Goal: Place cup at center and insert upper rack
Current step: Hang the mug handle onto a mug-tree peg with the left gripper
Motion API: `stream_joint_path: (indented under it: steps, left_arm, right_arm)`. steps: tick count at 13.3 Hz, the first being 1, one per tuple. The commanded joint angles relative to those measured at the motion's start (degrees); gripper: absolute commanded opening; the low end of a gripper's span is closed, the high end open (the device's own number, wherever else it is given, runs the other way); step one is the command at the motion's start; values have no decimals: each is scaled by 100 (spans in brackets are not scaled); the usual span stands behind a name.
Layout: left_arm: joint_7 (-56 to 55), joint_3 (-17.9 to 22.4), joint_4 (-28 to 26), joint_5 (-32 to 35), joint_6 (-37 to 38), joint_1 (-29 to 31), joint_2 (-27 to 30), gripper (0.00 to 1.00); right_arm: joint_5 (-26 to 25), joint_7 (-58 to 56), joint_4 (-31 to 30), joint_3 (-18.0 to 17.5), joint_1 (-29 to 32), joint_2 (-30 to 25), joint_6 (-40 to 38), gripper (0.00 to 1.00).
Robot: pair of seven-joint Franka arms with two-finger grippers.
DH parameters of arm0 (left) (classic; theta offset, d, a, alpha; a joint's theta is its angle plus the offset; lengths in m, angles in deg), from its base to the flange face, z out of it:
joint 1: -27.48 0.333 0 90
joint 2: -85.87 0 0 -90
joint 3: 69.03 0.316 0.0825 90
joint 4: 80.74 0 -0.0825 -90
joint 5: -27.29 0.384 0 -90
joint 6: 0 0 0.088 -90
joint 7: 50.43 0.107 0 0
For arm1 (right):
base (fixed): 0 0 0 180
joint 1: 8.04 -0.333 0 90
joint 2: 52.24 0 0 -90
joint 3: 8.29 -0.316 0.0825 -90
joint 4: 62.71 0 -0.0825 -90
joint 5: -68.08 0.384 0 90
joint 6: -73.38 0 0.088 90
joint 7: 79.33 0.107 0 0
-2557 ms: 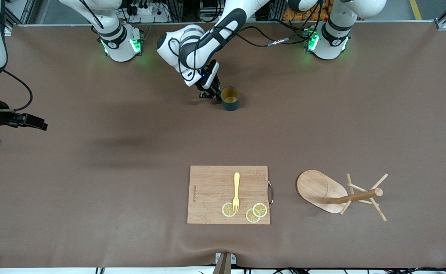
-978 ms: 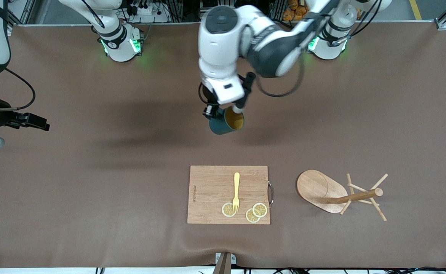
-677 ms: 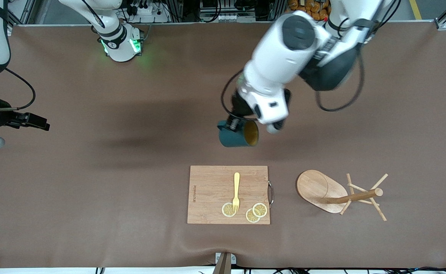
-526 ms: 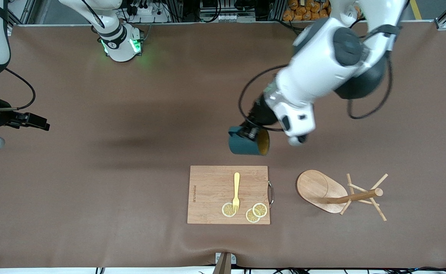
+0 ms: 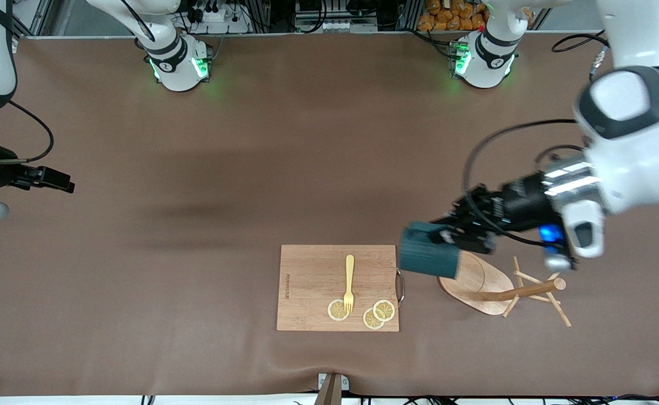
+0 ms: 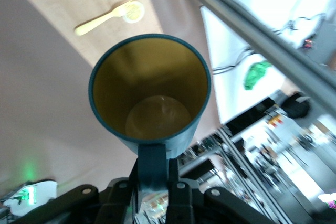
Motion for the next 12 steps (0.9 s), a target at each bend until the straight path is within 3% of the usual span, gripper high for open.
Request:
stream_joint_path:
  steps: [1,8,12]
  left_arm:
    - [866,-82,-168,-804,-44,353,-91,0]
    - [2906,277,-686,-2554,430,811,-469,0]
    - [3216,427,-880,-2828,966,952,-496,0]
  right_arm:
    - [-57,79,26,28,-48,-21,-70,100]
    - [-57,88,17,19,-48,-21,-105,100]
    - [-57,88,17,19,-48,-21,-87,100]
